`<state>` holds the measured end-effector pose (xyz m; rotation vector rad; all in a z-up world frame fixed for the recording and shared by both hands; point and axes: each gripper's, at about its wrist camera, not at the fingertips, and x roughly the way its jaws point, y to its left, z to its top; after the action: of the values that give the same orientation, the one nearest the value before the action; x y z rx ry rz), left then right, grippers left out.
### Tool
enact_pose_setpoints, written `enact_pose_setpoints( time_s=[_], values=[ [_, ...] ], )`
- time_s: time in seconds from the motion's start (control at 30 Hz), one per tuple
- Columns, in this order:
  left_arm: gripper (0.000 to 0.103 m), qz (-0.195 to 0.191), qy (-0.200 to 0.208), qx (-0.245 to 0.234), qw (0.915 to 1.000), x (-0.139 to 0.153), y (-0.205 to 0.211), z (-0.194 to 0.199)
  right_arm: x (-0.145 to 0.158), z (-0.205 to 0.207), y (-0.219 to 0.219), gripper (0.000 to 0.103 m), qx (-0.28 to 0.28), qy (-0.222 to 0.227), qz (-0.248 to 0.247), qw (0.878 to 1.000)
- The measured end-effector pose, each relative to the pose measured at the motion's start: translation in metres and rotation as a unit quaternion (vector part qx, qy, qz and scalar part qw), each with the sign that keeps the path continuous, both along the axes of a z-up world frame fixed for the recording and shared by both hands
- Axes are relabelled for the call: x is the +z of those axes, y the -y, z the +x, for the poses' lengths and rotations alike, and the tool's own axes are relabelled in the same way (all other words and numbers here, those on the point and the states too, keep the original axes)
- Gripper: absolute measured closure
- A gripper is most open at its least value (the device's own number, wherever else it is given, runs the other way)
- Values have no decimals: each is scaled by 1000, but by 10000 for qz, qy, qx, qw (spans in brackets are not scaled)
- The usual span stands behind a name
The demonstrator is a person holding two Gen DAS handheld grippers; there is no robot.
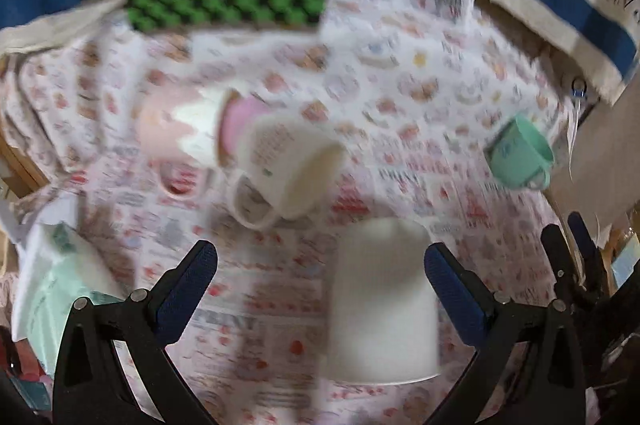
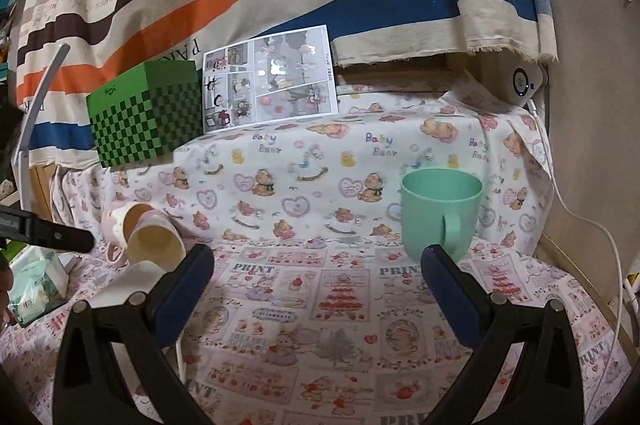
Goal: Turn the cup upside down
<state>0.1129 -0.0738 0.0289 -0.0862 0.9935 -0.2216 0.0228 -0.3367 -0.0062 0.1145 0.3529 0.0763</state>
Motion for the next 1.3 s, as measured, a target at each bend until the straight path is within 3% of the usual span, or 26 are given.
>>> enact_pose_setpoints(
  time_s=[0.17,0.4,0.57,0.7,0.77,0.9,1.03,1.17,1.3],
  values=[
    [0,128,-543,-407,9976,-13,33,13,0,0,-2,0,-3,4,-68,10000],
    [1,381,-970,-608,9927,-34,59,28,-1,5,7,0,-201,-139,96,9997],
    [5,790,-1008,-827,9883,-46,74,29,-3,9,12,0,-219,-235,225,9992],
    [26,763,-1262,-783,9860,-55,74,33,-4,10,14,0,-245,-278,274,9989],
    [27,676,-1277,-784,9864,-57,72,36,-4,10,14,0,-255,-273,266,9989],
    [27,570,-943,-650,9918,-44,63,27,-5,10,15,0,-260,-274,269,9989],
    [27,565,-359,-470,9967,-9,48,7,-6,10,15,0,-275,-306,287,9987],
    [27,689,172,-286,9971,18,38,-7,-8,12,17,0,-332,-381,323,9982],
    [27,865,588,-243,9942,27,37,-14,-9,13,19,0,-349,-430,367,9978]
  ],
)
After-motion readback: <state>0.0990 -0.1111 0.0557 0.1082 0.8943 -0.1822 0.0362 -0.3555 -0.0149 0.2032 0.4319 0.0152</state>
